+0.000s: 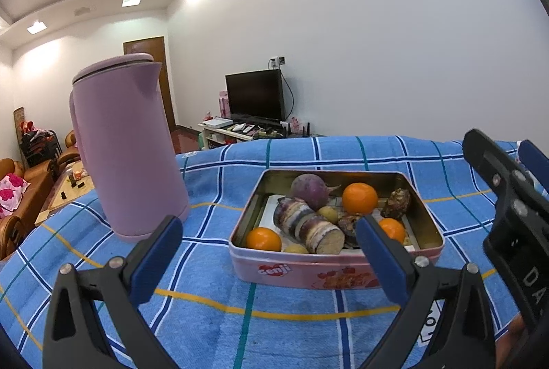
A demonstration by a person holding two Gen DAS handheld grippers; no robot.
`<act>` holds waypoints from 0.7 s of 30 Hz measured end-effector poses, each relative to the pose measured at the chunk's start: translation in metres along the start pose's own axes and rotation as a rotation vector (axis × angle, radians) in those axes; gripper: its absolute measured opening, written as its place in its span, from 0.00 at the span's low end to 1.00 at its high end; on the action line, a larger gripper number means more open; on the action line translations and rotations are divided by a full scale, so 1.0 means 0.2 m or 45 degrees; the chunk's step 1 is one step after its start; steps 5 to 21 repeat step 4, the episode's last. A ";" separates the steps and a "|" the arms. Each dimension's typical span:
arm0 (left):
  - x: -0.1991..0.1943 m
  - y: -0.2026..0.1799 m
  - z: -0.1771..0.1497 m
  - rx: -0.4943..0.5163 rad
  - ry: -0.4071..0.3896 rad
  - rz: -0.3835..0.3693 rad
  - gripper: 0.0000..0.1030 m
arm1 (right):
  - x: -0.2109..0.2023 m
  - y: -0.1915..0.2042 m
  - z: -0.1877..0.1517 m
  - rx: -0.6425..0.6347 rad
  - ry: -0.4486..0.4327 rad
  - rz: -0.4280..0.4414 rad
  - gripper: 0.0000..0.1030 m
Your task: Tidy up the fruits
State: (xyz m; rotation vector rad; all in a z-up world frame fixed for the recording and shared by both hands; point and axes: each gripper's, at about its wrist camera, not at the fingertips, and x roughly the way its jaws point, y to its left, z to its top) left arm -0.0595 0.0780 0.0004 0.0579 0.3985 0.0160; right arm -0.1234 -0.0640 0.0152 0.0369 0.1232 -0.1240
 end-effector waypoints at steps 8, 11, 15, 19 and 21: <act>0.00 0.00 0.00 0.005 0.002 0.007 1.00 | 0.00 0.00 0.00 -0.002 0.001 -0.001 0.76; 0.00 0.00 0.00 0.005 0.002 0.007 1.00 | 0.00 0.00 0.00 -0.002 0.001 -0.001 0.76; 0.00 0.00 0.00 0.005 0.002 0.007 1.00 | 0.00 0.00 0.00 -0.002 0.001 -0.001 0.76; 0.00 0.00 0.00 0.005 0.002 0.007 1.00 | 0.00 0.00 0.00 -0.002 0.001 -0.001 0.76; 0.00 0.00 0.00 0.005 0.002 0.007 1.00 | 0.00 0.00 0.00 -0.002 0.001 -0.001 0.76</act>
